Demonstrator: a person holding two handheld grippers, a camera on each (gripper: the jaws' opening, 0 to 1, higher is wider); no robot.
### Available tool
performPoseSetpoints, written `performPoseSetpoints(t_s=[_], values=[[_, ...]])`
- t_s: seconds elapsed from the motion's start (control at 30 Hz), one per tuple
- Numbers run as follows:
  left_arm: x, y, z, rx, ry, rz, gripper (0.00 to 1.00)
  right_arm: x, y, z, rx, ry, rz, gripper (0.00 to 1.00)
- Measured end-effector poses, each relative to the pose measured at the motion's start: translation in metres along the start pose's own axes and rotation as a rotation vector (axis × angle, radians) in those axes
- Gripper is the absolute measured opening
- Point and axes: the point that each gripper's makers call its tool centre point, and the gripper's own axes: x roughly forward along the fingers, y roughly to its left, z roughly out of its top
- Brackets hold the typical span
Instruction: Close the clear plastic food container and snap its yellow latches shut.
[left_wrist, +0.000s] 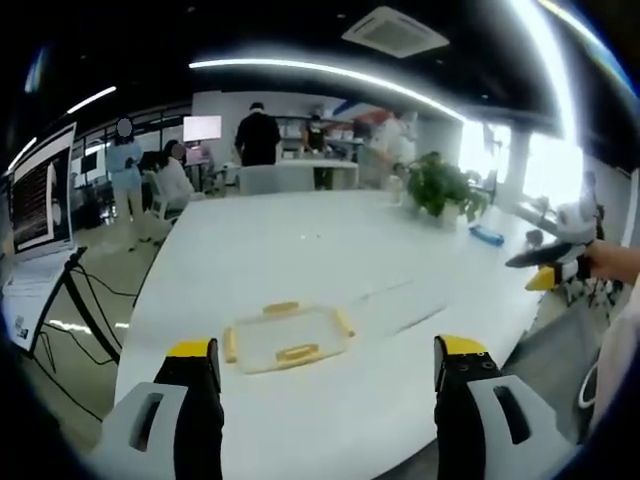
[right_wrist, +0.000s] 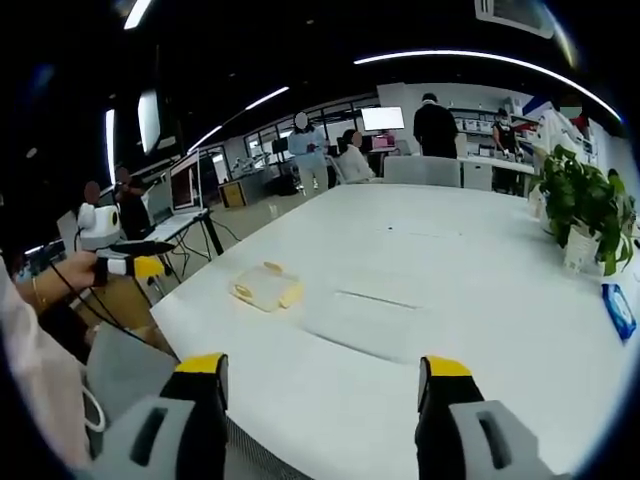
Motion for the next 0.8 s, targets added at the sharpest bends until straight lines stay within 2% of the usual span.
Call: performPoseSetpoints(t_s=[0.8], values=[[-0.0002, 0.0038, -0.0032, -0.007, 0.013, 0.01, 0.86, 0.003, 0.0015, -0.0044, 0.005, 0.015, 0.006, 0.78]])
